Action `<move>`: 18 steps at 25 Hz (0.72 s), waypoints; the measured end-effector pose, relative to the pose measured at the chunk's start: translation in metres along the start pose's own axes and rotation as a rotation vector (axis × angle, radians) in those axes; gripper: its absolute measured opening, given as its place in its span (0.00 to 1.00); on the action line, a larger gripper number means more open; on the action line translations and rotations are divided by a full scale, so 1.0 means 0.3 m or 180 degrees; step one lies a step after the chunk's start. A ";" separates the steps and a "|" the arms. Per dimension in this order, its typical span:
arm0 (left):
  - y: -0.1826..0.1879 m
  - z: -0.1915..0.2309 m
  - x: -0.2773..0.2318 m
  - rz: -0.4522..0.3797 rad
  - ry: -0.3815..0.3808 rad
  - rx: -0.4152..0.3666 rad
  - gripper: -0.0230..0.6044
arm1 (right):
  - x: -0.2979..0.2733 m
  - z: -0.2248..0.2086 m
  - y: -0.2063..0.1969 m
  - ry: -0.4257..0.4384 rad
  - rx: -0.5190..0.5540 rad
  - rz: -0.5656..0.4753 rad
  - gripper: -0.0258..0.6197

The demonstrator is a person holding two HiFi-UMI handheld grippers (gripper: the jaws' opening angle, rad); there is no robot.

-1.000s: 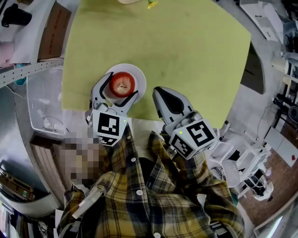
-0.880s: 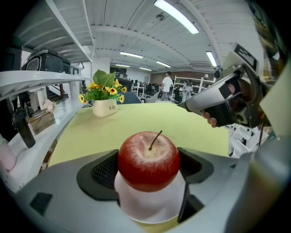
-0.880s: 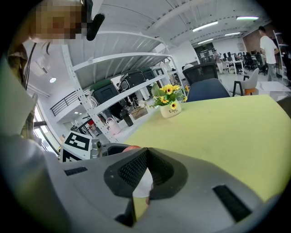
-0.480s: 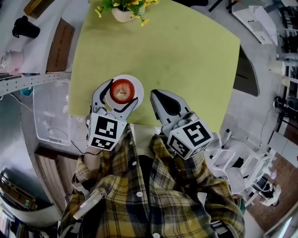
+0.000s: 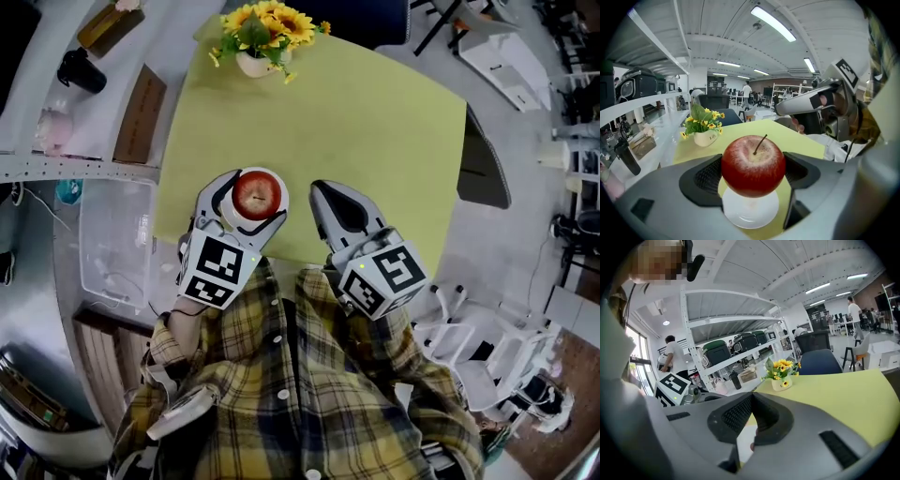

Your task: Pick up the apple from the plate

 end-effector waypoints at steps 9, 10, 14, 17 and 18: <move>0.092 0.000 0.128 -0.0213 0.0009 -0.0029 0.70 | 0.066 0.014 0.052 -0.0113 0.0144 -0.0213 0.04; 0.102 -0.001 0.138 -0.0236 -0.0006 -0.0030 0.70 | 0.073 0.015 0.062 -0.0123 0.0168 -0.0236 0.04; 0.128 -0.012 0.175 -0.0304 -0.0019 -0.0030 0.70 | 0.096 0.033 0.096 -0.0095 0.0253 -0.0301 0.04; 0.144 -0.028 0.187 -0.0351 -0.0024 -0.0063 0.70 | 0.107 0.047 0.110 -0.0131 0.0320 -0.0325 0.04; 0.149 -0.032 0.189 -0.0360 -0.0021 -0.0078 0.70 | 0.108 0.049 0.112 -0.0143 0.0330 -0.0330 0.04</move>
Point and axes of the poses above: the fingertips, and each gripper's own axes: x backward along the fingers, z to its left, y out of its top, the point moved 9 cm from there along x, backward along the fingers, and after that the axes turned 15 degrees about z, right-handed, at the moved point
